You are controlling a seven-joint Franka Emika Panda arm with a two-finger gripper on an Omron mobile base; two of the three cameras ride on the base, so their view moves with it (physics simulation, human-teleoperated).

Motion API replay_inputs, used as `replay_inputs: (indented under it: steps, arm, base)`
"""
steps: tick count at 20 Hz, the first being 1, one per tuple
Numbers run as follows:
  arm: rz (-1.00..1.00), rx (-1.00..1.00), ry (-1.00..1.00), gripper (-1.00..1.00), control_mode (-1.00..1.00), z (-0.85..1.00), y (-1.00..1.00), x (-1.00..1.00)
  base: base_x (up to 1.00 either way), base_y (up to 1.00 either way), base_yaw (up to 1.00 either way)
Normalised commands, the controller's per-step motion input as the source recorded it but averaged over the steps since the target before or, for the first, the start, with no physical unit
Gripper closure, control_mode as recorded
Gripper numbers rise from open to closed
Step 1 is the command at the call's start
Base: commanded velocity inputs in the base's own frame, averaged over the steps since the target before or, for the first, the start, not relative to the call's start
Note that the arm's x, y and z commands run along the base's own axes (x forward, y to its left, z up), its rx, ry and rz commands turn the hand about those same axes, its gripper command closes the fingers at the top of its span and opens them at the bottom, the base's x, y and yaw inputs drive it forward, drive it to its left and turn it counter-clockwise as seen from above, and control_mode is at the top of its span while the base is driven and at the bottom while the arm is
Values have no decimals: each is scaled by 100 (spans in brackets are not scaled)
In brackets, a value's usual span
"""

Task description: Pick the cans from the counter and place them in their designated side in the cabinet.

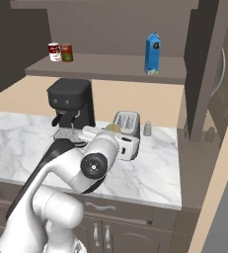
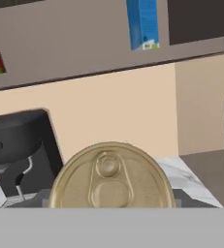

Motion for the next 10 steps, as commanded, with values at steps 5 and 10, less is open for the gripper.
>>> replay_inputs:
  steps: [5,10]
  arm:
    - [0,0,9,100,-100,24,9,-10]
    - [0,-1,11,100,-100,20,11,-13]
  base:
    - [0,0,0]
    - [0,0,0]
